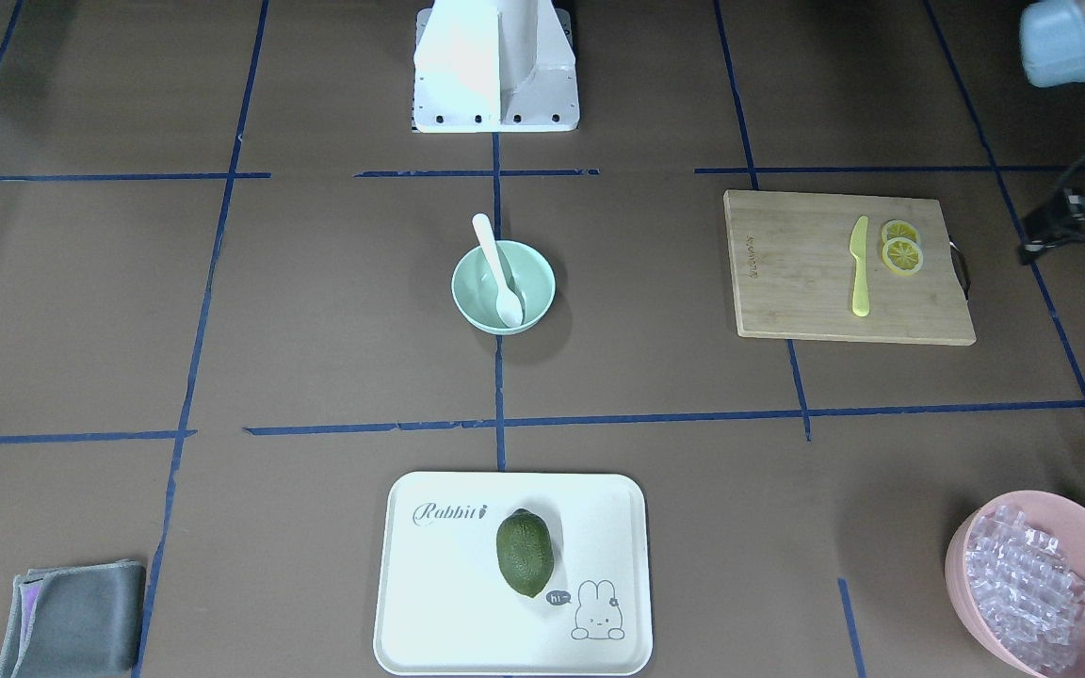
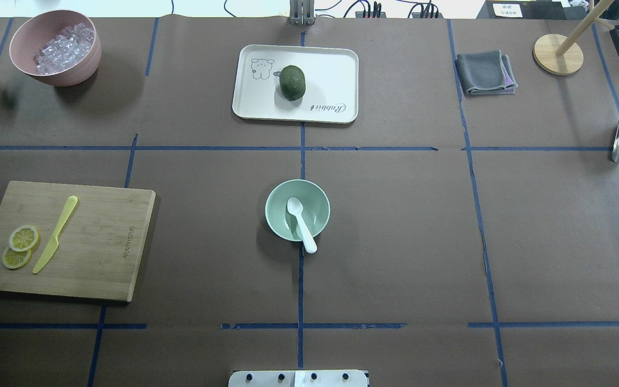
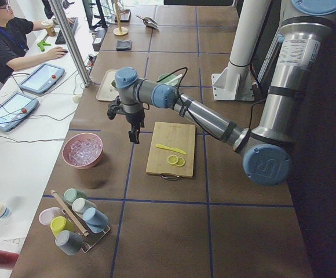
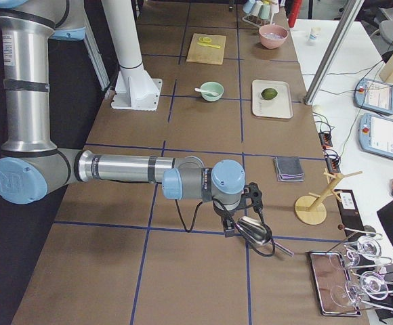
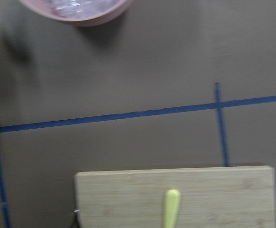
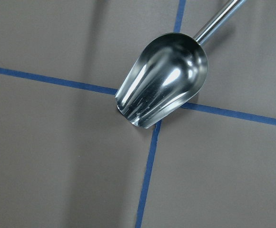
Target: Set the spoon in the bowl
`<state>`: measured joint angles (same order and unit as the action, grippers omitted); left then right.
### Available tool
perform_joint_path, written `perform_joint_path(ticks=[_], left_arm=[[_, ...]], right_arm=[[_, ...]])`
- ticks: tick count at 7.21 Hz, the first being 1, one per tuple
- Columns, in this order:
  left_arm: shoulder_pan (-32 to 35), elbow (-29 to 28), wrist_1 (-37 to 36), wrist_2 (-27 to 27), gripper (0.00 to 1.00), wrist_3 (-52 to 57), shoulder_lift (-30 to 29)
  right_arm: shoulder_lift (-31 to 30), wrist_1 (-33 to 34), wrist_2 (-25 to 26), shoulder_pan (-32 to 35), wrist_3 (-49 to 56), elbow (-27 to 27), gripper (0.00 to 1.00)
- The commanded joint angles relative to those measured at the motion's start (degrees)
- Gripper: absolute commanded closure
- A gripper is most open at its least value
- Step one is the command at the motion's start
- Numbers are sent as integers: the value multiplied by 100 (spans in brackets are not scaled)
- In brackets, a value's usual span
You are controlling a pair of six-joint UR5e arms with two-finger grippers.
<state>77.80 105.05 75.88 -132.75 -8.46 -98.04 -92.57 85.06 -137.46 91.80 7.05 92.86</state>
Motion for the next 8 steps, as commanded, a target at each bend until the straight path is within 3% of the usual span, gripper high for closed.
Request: perform_joint_path(ticks=[1,4,5,6,7,8], left_arm=[[1048,-773,41,-67,0,1751,486],[1316,-1196,154,-41,0,1743,575],[1325,-1485,486,-50,0,1690,567],[1308,-2132,1159,-50,0,1672,471],[1290,-2312,1836,-67,0,1507,435],[1281,-2271,1790,-67,0,792,374]], right_arm=[[-25,-34,-9,13,-535,101,0],[-25,-34,-45,13,-573,101,0],[-42,-34,-62,13,-573,171,0],[-34,-34,-62,13,-573,180,0],[-33,-34,-62,13,-573,180,0],[-33,-34,-71,13,-573,180,0]])
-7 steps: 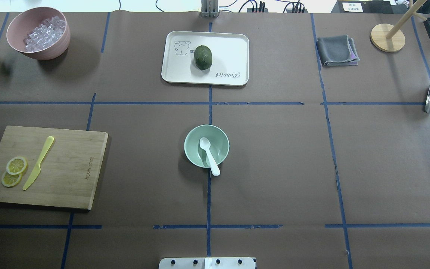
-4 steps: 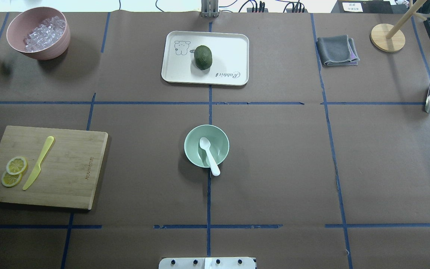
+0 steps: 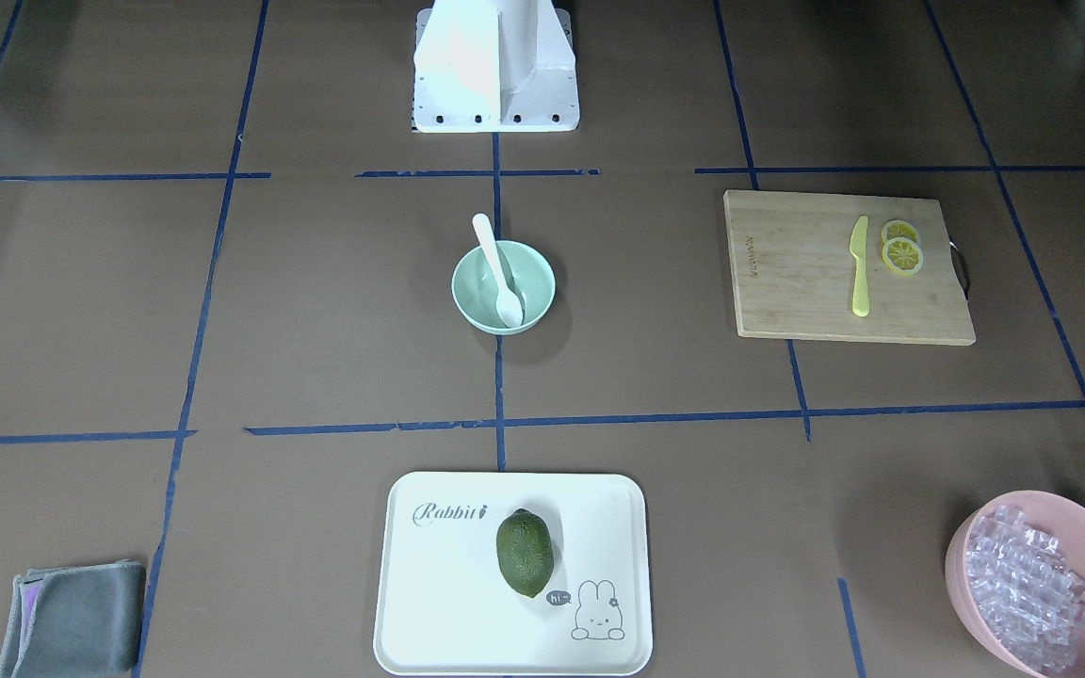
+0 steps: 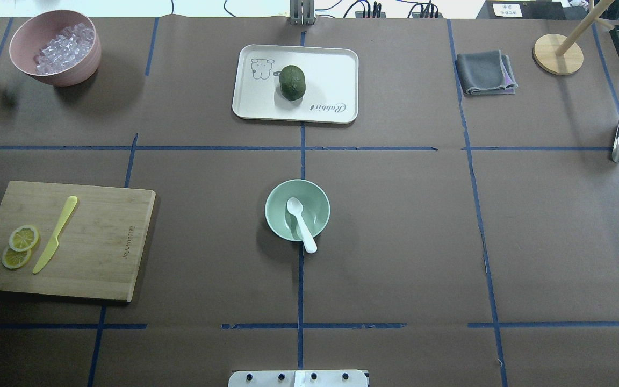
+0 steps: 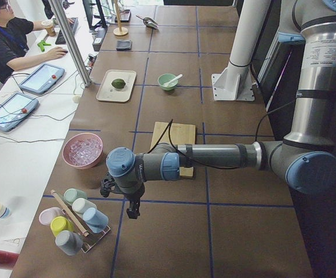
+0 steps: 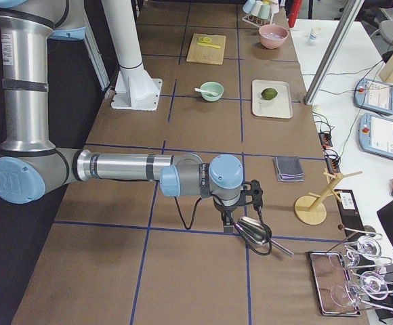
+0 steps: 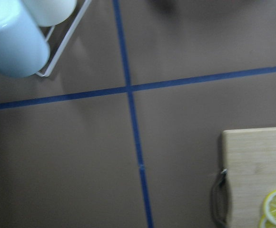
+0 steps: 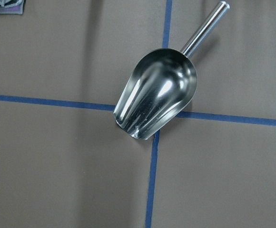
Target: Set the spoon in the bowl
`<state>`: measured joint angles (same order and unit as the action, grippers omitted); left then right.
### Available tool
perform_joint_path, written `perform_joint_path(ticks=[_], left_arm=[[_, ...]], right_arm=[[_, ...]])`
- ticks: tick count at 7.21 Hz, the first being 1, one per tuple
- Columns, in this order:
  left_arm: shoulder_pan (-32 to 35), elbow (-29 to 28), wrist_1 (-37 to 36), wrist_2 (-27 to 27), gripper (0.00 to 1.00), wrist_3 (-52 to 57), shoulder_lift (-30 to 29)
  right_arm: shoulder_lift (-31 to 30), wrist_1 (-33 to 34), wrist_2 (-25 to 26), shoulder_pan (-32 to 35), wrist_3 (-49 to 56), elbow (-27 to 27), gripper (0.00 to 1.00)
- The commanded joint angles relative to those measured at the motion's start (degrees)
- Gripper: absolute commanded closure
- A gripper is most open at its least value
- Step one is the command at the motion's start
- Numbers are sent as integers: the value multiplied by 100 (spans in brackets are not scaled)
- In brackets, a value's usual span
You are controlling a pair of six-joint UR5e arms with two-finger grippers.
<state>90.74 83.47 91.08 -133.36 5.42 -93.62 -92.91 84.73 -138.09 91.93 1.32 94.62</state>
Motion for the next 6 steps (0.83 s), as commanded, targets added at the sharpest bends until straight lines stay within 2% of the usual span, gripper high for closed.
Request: perform_joint_path(ticks=[1,2,5,6], left_arm=[[-13,11,253,-15,0,-656,-17],[-22,29,183,-15,0,-656,-7],[-31,845,-1080,-32,0,-578,54],[-39,812,-1074,-24,0,-81,132]], right_arm=[[1,9,1,0,0,-4,0],[-16,9,1,0,0,-13,0],[-25,26,-7,0,0,-13,0],[-34,44,-16,0,0,-13,0]])
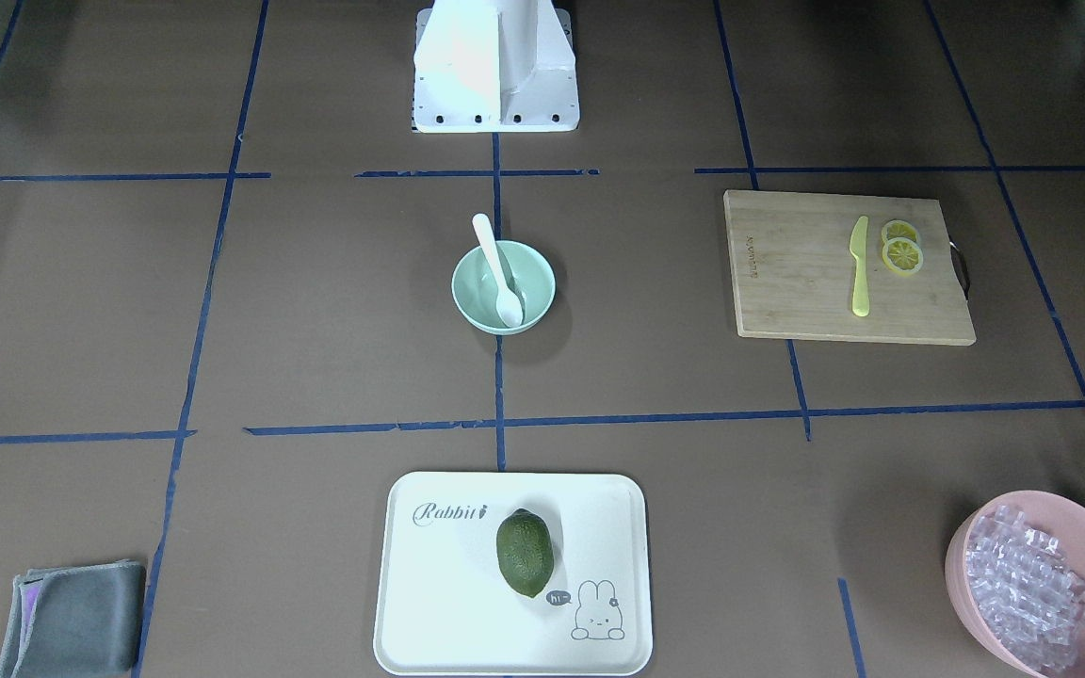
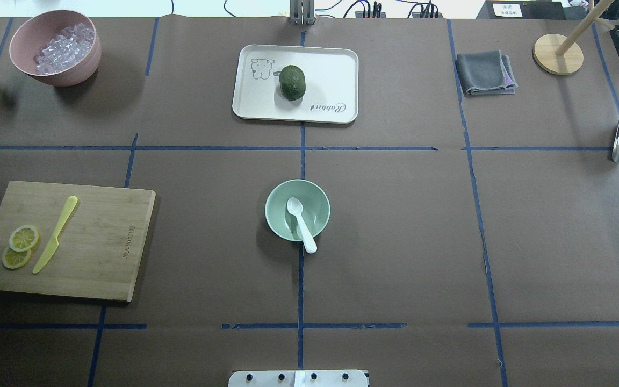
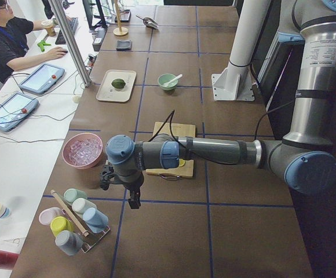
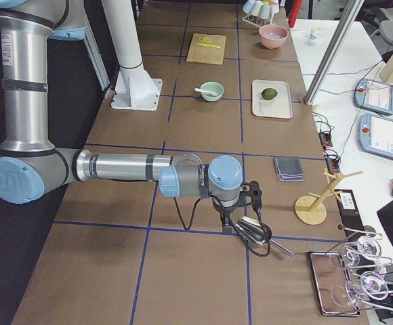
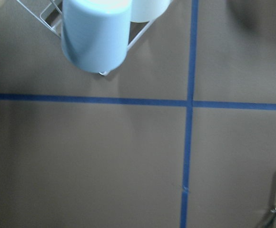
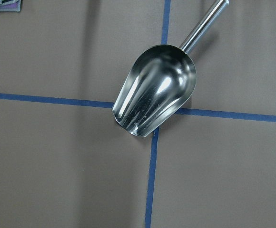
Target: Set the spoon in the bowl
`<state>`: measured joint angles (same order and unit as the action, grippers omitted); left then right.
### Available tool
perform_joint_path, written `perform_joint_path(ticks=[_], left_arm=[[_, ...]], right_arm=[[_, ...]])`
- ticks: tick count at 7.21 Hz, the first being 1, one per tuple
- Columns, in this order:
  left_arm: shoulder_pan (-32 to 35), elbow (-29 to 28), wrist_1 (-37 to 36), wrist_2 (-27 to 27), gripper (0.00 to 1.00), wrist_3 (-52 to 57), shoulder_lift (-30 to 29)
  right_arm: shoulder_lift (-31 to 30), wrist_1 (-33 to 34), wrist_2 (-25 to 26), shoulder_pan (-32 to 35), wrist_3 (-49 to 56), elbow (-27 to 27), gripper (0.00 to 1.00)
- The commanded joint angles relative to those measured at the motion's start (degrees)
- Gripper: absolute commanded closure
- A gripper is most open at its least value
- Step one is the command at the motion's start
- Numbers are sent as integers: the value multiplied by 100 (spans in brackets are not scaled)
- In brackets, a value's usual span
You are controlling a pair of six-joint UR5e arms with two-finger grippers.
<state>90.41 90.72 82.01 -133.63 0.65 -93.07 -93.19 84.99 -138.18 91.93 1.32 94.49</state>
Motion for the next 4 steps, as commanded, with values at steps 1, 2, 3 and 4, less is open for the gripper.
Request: perform_joint_path(ticks=[1,2,3,4], left_arm=[[-6,69,-185,-5,0,636,70],[-6,60,-176,-14,0,630,70],[-6,51,-168,-14,0,629,79],[-6,25,-141,-6,0,638,70]], right_arm=[[-6,18,-7,0,9,0,0],[-15,26,2,0,9,0,0],[-24,26,10,0,17,-9,0],[-24,35,19,0,18,-61,0]])
